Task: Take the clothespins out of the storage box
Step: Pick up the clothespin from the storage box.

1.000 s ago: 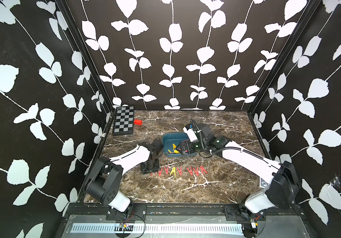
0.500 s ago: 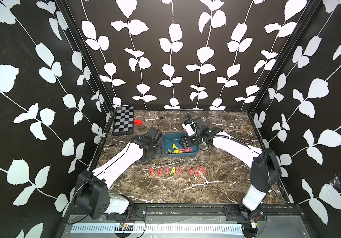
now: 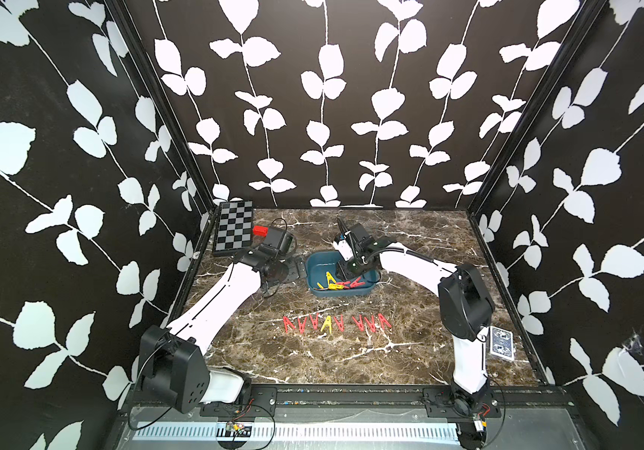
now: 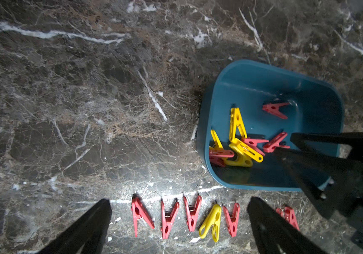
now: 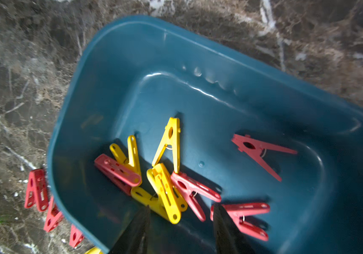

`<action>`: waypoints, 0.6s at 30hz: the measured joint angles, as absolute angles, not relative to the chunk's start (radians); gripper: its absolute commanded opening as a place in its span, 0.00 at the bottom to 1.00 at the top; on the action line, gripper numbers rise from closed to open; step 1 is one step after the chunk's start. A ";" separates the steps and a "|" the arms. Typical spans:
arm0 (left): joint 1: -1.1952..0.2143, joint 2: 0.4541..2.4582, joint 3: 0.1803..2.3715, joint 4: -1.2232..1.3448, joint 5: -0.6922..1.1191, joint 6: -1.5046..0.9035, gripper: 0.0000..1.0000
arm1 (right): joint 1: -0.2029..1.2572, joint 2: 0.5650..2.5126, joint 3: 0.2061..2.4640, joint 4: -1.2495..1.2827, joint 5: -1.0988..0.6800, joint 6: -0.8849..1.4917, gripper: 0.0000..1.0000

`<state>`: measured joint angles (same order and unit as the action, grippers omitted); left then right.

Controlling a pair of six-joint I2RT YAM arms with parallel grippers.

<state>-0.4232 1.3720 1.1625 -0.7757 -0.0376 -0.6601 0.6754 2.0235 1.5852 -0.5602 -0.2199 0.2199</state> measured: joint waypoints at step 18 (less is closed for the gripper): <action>-0.381 1.376 1.196 -0.774 -0.007 -0.622 0.99 | 0.711 2.164 1.642 -0.571 -0.212 0.205 0.39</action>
